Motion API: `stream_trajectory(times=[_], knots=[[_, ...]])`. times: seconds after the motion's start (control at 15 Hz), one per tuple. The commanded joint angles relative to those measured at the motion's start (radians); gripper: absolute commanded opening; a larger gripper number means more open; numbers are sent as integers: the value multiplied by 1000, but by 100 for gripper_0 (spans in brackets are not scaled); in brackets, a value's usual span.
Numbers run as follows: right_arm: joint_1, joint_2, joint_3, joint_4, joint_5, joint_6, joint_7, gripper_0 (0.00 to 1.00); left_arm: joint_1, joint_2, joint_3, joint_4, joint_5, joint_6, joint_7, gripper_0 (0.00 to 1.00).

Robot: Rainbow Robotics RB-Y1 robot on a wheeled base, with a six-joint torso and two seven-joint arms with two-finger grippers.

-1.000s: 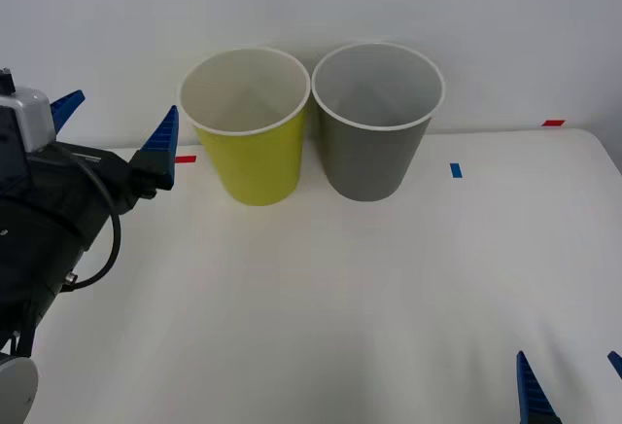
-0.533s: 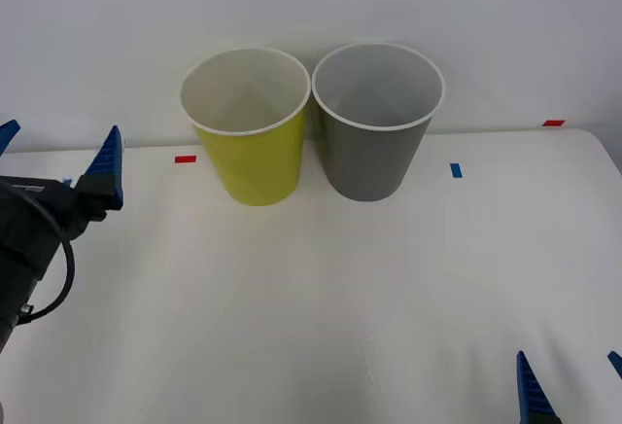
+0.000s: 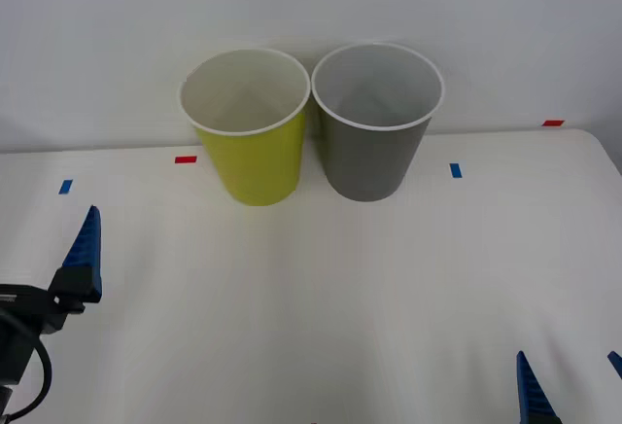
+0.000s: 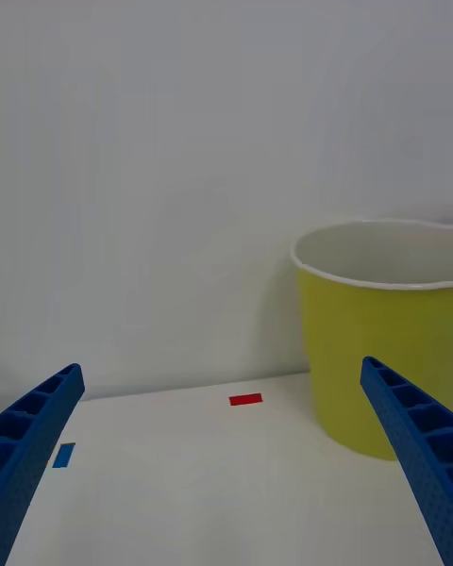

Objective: Put cans in the gray bin and PET bottles in the light green bin.

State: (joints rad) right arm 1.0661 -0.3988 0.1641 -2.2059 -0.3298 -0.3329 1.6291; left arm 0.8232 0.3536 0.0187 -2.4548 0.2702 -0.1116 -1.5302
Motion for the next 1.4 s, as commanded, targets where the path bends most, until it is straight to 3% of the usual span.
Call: stream_trajectory(times=[0.07, 0.47, 0.67, 0.8, 1.4], knots=[[0, 0, 0, 0, 0, 0, 0, 100, 73, 21, -60, 83, -14, -145, 21, 100], [0, 0, 0, 0, 0, 0, 0, 100, 238, 27, -114, 114, -34, -249, 32, 100], [0, 0, 0, 0, 0, 0, 0, 100, 257, 42, -157, 218, -57, -433, 32, 100], [0, 0, 0, 0, 0, 0, 0, 100, 274, 45, -174, 272, -69, -491, 32, 100], [0, 0, 0, 0, 0, 0, 0, 100, 327, 44, -192, 295, -82, -511, 32, 100]])
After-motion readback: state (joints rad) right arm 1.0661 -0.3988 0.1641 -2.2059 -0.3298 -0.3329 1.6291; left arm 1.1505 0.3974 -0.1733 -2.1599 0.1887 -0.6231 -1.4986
